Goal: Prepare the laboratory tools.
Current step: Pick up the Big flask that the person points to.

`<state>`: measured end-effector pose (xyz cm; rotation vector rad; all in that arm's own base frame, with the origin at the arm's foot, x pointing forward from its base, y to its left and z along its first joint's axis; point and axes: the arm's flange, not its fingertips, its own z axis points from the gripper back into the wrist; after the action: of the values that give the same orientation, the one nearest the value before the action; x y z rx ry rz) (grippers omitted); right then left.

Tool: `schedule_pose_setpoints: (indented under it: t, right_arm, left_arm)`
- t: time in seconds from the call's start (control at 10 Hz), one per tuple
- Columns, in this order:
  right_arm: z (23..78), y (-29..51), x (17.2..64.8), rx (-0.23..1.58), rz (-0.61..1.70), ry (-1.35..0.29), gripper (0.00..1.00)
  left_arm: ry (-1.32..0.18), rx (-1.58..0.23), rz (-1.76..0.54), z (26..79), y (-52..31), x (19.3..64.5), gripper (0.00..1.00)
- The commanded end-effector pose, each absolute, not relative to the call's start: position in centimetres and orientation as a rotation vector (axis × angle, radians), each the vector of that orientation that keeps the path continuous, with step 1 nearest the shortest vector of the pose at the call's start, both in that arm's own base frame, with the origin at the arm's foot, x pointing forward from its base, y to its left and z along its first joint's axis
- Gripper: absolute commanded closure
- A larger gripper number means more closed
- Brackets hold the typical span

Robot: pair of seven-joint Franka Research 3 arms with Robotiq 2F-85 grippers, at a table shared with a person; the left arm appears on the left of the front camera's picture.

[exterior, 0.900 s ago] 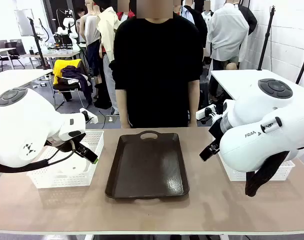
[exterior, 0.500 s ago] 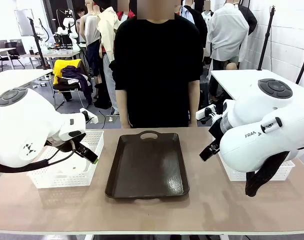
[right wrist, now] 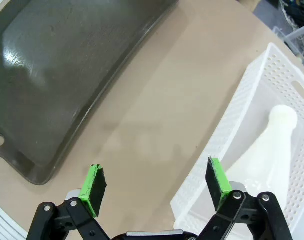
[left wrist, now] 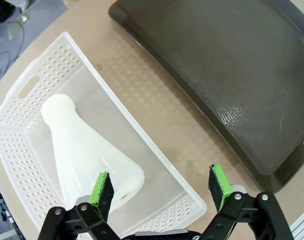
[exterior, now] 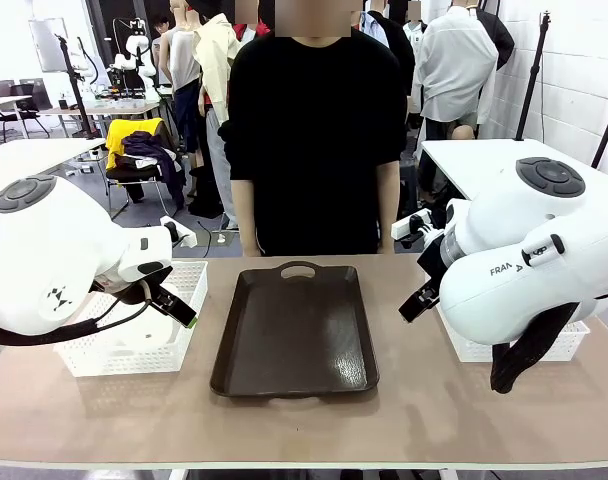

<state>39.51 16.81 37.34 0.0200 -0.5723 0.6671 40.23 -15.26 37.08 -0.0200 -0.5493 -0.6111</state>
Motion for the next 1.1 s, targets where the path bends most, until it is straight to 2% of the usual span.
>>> schedule_pose_setpoints:
  t: [0.0, 0.4, 0.5, 0.6, 0.8, 1.0]
  right_arm:
    - [37.3, 16.8, 39.5, 0.022, 0.664, -0.572, 0.00]
    - [37.3, 16.8, 39.5, 0.020, 0.667, -0.572, 0.00]
    - [39.4, 15.6, 38.9, 0.170, 0.601, -0.596, 0.00]
    - [41.4, 14.0, 38.6, 0.190, 0.542, -0.597, 0.00]
    - [45.2, 10.9, 38.2, 0.344, 0.463, -0.558, 0.00]
    - [47.6, 7.1, 38.3, 0.579, 0.377, -0.512, 0.00]
  left_arm:
    - [-0.550, -0.021, -0.607, 37.1, -15.1, 40.3, 0.00]
    - [-0.549, -0.020, -0.611, 37.1, -15.3, 40.2, 0.00]
    - [-0.541, -0.110, -0.595, 38.9, -14.5, 40.3, 0.00]
    - [-0.536, -0.209, -0.571, 40.7, -13.2, 40.2, 0.00]
    - [-0.567, -0.360, -0.517, 44.3, -9.7, 40.1, 0.00]
    - [-0.533, -0.687, -0.542, 46.5, -6.0, 39.2, 0.00]
